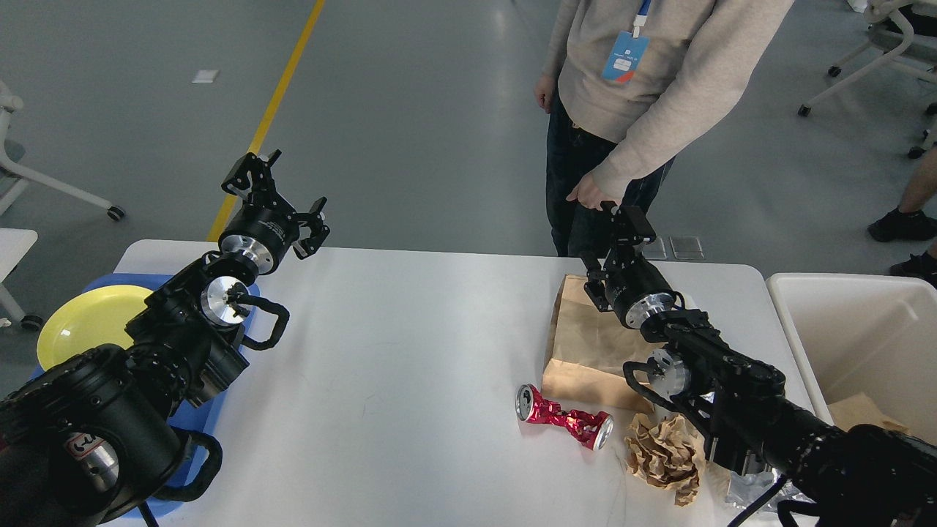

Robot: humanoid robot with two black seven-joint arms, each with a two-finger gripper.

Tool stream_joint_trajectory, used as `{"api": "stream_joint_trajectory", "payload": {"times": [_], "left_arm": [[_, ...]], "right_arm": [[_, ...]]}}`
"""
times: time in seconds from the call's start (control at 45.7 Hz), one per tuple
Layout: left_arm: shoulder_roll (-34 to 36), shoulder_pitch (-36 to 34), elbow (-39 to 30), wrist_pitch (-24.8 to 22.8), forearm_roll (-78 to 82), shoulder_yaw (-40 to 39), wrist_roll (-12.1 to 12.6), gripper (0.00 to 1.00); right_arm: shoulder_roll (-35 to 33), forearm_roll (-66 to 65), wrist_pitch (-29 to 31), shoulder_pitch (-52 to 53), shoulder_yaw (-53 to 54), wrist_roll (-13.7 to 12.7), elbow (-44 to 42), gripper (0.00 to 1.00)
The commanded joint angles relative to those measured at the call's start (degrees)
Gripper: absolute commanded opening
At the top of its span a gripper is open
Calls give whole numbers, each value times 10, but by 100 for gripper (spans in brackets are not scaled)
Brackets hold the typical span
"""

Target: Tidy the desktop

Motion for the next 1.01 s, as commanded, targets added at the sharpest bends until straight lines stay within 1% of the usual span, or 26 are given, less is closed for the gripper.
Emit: {"api": "stream_joint_trajectory", "payload": {"times": [0.0, 0.153, 0.197, 0.263, 0.35, 0.438, 0.547, 0.613, 0.7, 0.81, 0.985], "left_arm": [[-5, 24, 0, -9, 2, -36, -2, 96], [-17, 25, 0, -9, 1, -78, -3, 96], [-21, 25, 0, -9, 0, -90, -11, 96], [-25, 26, 0, -10, -2, -106, -38, 96], [-27, 31, 0, -13, -2, -120, -88, 96], [-27, 42, 0, -22, -1, -118, -134, 96], [-27, 53, -1, -48, -1, -110, -177, 96], [-27, 60, -1, -66, -1, -110, -195, 96], [-27, 65, -1, -80, -1, -110, -206, 96], [-27, 67, -1, -91, -1, -110, -207, 96], [-26, 80, -1, -125, -1, -110, -207, 96]], "right_arm": [[0, 0, 1, 0, 0, 0, -1, 100], [0, 0, 0, -1, 0, 0, -1, 100], [0, 0, 0, 0, 0, 0, 0, 100], [0, 0, 0, -1, 0, 0, 0, 100], [1, 0, 0, -1, 0, 0, -1, 100], [0, 0, 0, -1, 0, 0, -1, 100], [1, 0, 0, 0, 0, 0, 0, 100], [0, 0, 0, 0, 0, 0, 0, 100], [1, 0, 1, 0, 0, 0, 0, 100], [0, 0, 1, -1, 0, 0, 0, 100], [0, 0, 0, 0, 0, 0, 0, 100]]}}
